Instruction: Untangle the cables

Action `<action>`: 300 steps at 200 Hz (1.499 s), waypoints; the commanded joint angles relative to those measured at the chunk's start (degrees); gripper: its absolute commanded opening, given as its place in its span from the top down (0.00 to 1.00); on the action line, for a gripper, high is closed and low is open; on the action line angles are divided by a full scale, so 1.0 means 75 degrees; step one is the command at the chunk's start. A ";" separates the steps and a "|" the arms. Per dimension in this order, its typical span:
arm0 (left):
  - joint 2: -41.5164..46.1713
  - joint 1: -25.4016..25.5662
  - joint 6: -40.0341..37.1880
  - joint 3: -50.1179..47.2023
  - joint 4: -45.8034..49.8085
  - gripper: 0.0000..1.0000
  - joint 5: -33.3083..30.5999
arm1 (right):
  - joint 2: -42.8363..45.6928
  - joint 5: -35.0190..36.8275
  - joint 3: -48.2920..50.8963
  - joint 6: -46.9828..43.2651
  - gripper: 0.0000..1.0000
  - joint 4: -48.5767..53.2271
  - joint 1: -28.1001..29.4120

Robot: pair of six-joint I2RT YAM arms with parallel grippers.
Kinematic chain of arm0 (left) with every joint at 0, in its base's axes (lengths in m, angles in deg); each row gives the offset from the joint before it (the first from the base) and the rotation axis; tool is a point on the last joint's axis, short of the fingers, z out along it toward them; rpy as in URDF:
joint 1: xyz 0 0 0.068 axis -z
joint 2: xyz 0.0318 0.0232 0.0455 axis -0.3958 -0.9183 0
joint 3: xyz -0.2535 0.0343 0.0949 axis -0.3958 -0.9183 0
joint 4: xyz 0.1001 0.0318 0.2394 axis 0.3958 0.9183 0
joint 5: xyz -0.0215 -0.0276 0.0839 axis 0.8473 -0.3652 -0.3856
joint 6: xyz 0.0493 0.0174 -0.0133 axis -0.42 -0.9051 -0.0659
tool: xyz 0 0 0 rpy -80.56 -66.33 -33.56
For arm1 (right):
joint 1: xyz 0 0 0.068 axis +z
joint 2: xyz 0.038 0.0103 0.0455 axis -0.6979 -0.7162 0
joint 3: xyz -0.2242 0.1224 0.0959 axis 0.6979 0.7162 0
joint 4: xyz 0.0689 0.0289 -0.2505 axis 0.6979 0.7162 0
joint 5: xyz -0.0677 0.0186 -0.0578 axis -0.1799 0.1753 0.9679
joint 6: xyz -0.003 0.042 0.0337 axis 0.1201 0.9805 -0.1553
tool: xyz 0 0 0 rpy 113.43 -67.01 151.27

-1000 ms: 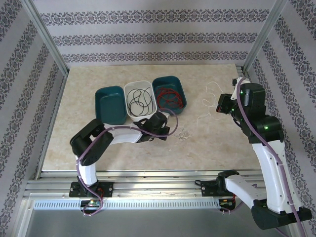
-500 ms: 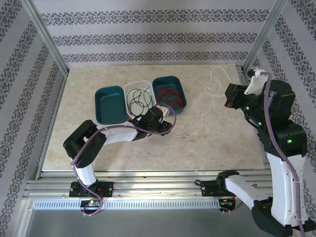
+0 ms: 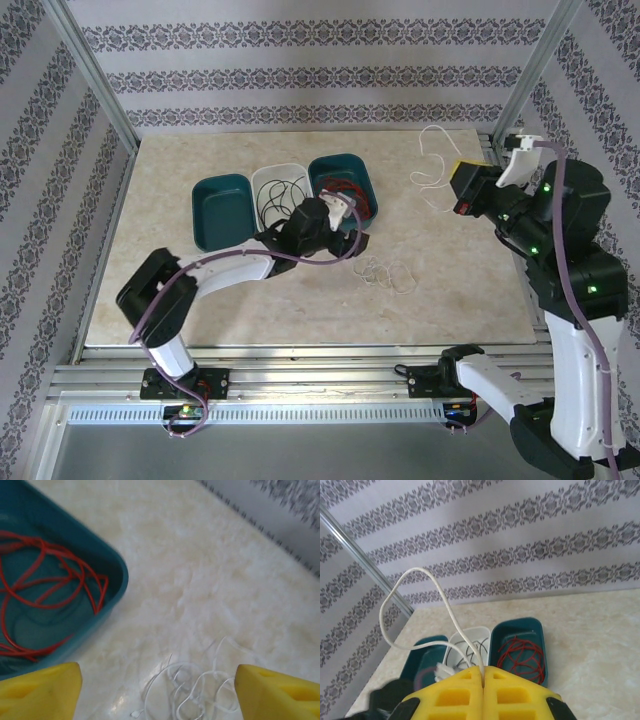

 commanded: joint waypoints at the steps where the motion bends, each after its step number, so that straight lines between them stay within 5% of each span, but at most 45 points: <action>1: 0.0902 -0.0048 -0.0280 0.0169 -0.0201 0.08 -0.0190 | 0.0030 -0.0373 0.0766 0.0234 1.00 -0.0605 0.0154; 80: 0.2627 -0.0997 0.0599 0.1062 0.1791 0.01 0.1130 | -0.0300 0.0253 0.2812 -0.0156 1.00 -0.1744 0.1446; 129: 0.2403 -0.1618 0.0873 0.1824 0.3016 0.00 0.2592 | -0.0675 0.0222 0.2783 -0.0215 1.00 -0.2185 0.1997; 179: 0.1860 -0.1690 0.1191 0.2110 0.2806 0.12 0.3924 | -0.1100 0.0232 0.2707 -0.0221 1.00 -0.2472 0.2461; 209: 0.1696 -0.1736 0.1306 0.2044 0.2661 0.31 0.4019 | -0.1245 0.0140 0.2690 -0.0145 1.00 -0.2666 0.2616; 234: 0.1658 -0.1812 0.1418 0.1898 0.2521 0.83 0.3984 | -0.1358 0.0063 0.2718 -0.0083 1.00 -0.2829 0.2693; 246: 0.1728 -0.1918 0.1543 0.1744 0.2408 1.00 0.3844 | -0.1401 0.0086 0.2781 -0.0043 1.00 -0.2895 0.2684; 253: 0.1811 -0.2006 0.1631 0.1594 0.2285 1.00 0.3755 | -0.1416 0.0129 0.2825 -0.0039 1.00 -0.2903 0.2687; 278: 0.2184 -0.2518 0.1642 0.1193 0.2319 1.00 0.3250 | -0.1385 0.0709 0.3045 -0.0011 0.62 -0.2738 0.2655; 300: 0.2440 -0.3124 0.1274 0.1075 0.3000 1.00 0.2424 | -0.1388 0.1211 0.3318 0.0135 0.52 -0.2359 0.2412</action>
